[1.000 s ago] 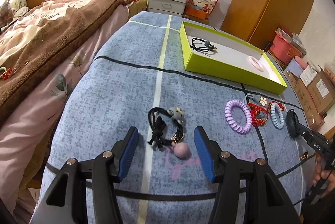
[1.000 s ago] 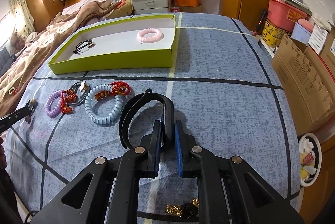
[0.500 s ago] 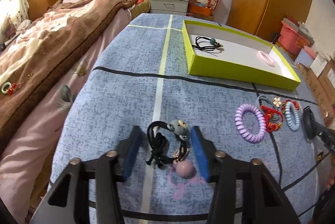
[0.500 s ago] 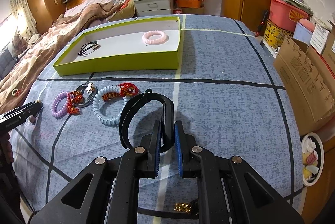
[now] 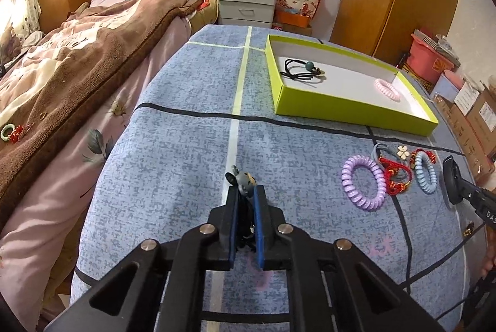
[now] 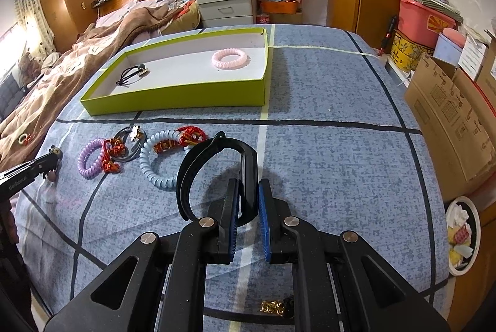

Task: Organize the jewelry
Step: 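Lift both held items and carry them over the green box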

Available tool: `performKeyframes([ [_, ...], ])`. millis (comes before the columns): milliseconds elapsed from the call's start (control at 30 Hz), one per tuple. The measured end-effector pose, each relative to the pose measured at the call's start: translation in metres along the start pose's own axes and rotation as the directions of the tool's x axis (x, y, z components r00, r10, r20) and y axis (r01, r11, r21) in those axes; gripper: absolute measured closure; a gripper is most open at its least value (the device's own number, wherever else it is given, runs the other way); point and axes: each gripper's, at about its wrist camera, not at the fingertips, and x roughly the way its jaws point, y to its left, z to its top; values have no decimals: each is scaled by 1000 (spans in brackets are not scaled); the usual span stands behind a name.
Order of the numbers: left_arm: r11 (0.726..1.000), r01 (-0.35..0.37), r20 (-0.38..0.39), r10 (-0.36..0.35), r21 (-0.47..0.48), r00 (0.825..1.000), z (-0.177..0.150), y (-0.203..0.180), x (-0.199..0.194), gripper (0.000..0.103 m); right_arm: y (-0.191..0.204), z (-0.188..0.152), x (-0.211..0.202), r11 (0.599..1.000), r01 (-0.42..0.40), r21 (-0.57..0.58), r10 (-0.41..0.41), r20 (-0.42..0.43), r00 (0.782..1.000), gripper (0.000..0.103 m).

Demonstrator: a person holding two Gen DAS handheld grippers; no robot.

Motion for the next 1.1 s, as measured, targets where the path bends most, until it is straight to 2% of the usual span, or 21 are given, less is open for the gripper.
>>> performKeyframes([
  [400, 999, 37, 29, -36, -25, 999, 2, 1, -13, 96, -1, 2, -5, 1000, -13, 13, 13, 20, 1000, 90],
  [633, 998, 64, 75, -64, 0, 995, 9, -8, -26, 96, 0, 3, -10, 1000, -21, 12, 20, 33, 999, 90],
  [1100, 989, 141, 127, -144, 31, 981, 43, -34, -30, 96, 11, 34, -18, 999, -48, -12, 49, 85, 995, 90],
])
